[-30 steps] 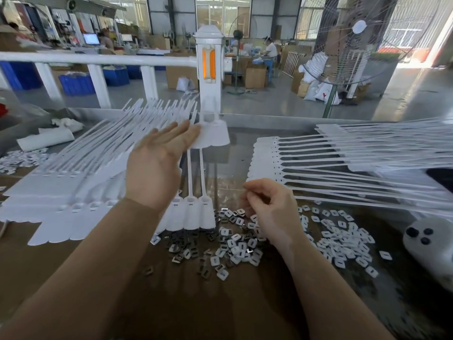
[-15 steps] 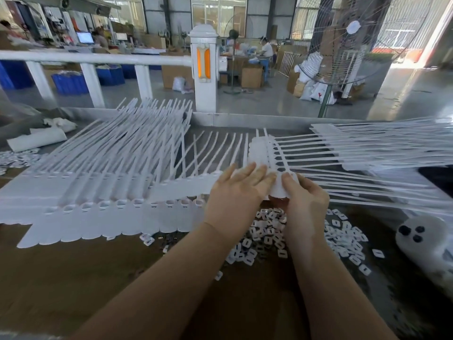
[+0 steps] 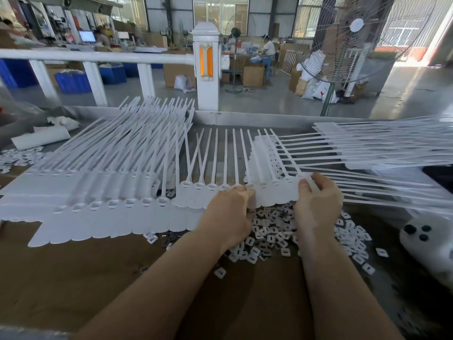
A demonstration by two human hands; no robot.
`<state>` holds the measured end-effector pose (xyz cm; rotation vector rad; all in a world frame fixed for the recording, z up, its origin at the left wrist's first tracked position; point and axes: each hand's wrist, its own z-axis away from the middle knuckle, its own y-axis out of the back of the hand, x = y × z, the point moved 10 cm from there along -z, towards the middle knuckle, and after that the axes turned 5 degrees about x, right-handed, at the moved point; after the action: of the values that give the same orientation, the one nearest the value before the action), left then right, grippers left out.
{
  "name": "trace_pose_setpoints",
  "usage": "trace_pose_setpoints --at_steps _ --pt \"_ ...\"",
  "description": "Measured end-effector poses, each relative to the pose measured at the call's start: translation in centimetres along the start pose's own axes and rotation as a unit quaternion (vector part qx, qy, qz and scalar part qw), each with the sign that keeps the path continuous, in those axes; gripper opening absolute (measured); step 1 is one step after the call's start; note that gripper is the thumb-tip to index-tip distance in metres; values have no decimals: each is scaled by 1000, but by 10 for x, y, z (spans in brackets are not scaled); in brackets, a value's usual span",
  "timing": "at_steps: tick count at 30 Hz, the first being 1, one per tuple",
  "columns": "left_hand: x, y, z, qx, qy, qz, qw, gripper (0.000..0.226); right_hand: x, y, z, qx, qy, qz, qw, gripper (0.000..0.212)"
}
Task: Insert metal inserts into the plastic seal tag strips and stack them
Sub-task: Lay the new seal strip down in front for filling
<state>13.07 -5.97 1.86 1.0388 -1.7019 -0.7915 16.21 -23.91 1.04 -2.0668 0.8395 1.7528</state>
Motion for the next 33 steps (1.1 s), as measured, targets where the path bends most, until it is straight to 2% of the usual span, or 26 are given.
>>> trace_pose_setpoints --at_steps 3,8,10,12,15,18,20,25,33 --pt "-6 6 -1 -5 13 37 999 55 -6 -6 3 -20 39 76 996 43" --pt "-30 29 1 34 56 9 998 51 -19 -7 9 -7 120 182 976 39" --pt "-43 32 3 35 84 -14 996 53 -30 -13 17 -24 185 195 963 35" --pt "-55 30 6 17 111 -52 992 61 -41 -31 32 -86 261 203 940 30" --pt "-66 22 11 -8 140 -91 986 73 -47 -61 61 -209 352 231 883 30" --pt "-66 19 14 -2 139 -102 985 78 -40 -81 85 -301 404 279 817 36" --pt "-66 19 14 5 138 -102 985 79 -35 -85 90 -324 415 295 797 39" --pt "-71 23 12 6 152 -103 983 72 -44 -84 96 -317 449 275 789 30" --pt "-76 33 14 4 169 -105 980 78 -55 -76 90 -273 439 233 824 29"
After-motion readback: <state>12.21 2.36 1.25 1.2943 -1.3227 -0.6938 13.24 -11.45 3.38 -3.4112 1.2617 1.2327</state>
